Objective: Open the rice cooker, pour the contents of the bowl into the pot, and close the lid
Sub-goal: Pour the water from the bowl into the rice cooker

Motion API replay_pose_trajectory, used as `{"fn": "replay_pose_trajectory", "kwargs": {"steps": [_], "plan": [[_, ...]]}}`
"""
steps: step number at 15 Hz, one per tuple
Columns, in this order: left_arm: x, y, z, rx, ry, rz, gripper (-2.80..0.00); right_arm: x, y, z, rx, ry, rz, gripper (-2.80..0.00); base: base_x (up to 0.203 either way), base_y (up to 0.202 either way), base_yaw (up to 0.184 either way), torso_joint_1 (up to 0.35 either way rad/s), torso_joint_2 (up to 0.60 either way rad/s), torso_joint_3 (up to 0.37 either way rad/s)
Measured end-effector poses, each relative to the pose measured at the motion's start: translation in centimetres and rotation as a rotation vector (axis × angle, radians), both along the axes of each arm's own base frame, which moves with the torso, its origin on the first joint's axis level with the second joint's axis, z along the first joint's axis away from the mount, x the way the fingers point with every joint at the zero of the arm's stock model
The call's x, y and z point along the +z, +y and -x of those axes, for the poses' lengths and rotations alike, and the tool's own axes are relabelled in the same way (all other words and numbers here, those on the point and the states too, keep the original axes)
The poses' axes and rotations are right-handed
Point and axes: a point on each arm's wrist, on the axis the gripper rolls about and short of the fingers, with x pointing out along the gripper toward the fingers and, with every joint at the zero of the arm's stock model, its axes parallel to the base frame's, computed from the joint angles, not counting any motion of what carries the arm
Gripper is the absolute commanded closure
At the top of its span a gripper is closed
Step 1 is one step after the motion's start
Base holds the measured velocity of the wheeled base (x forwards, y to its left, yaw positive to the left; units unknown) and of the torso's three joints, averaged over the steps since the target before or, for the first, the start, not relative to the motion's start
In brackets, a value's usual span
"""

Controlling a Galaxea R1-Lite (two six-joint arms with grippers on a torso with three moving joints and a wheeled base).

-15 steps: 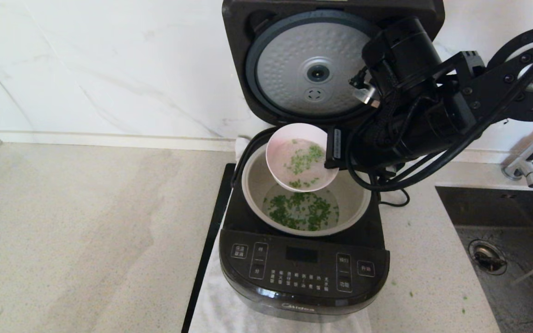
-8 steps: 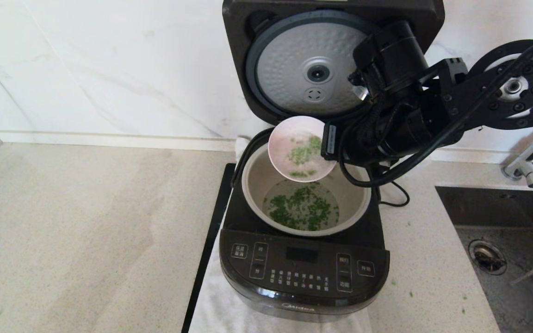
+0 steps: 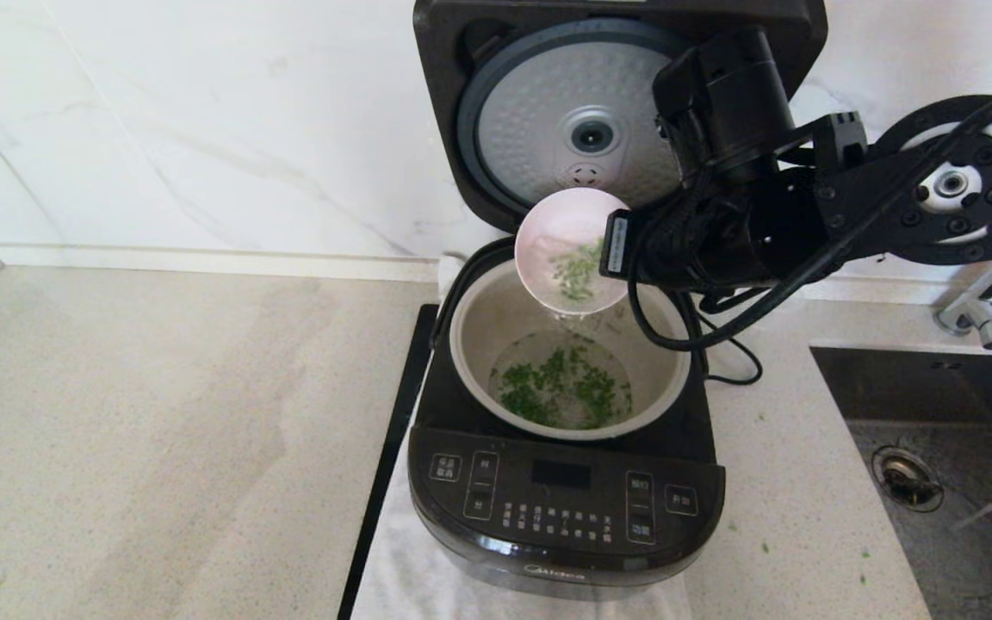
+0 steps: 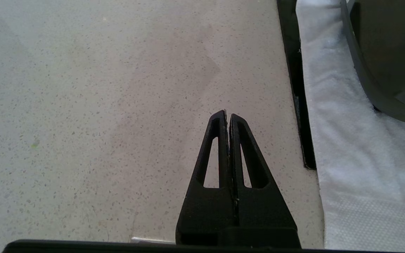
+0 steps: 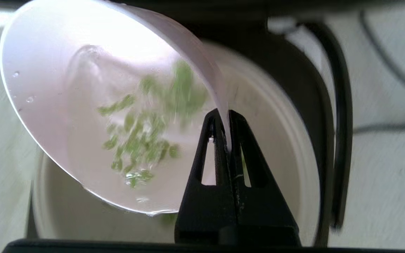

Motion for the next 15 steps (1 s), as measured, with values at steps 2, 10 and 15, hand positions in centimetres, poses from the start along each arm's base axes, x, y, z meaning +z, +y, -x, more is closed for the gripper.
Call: {"fn": "replay_pose_trajectory", "kwargs": {"steps": [2, 10, 15], "plan": [[0.0, 0.0, 0.0, 0.0, 0.0, 0.0, 0.0, -0.6, 0.6, -0.1, -0.01, -0.068, 0.035, 0.0, 0.0, 0.0, 0.0, 0.0, 0.0, 0.0], [0.0, 0.0, 0.0, 0.0, 0.0, 0.0, 0.0, -3.9, 2.0, -0.8, -0.049, -0.4, 0.18, 0.0, 0.0, 0.0, 0.0, 0.0, 0.0, 0.0], [0.0, 0.0, 0.0, 0.0, 0.0, 0.0, 0.0, -5.0, 2.2, -1.0, -0.112, -0.645, 0.266, 0.0, 0.0, 0.0, 0.0, 0.0, 0.0, 0.0]]}}
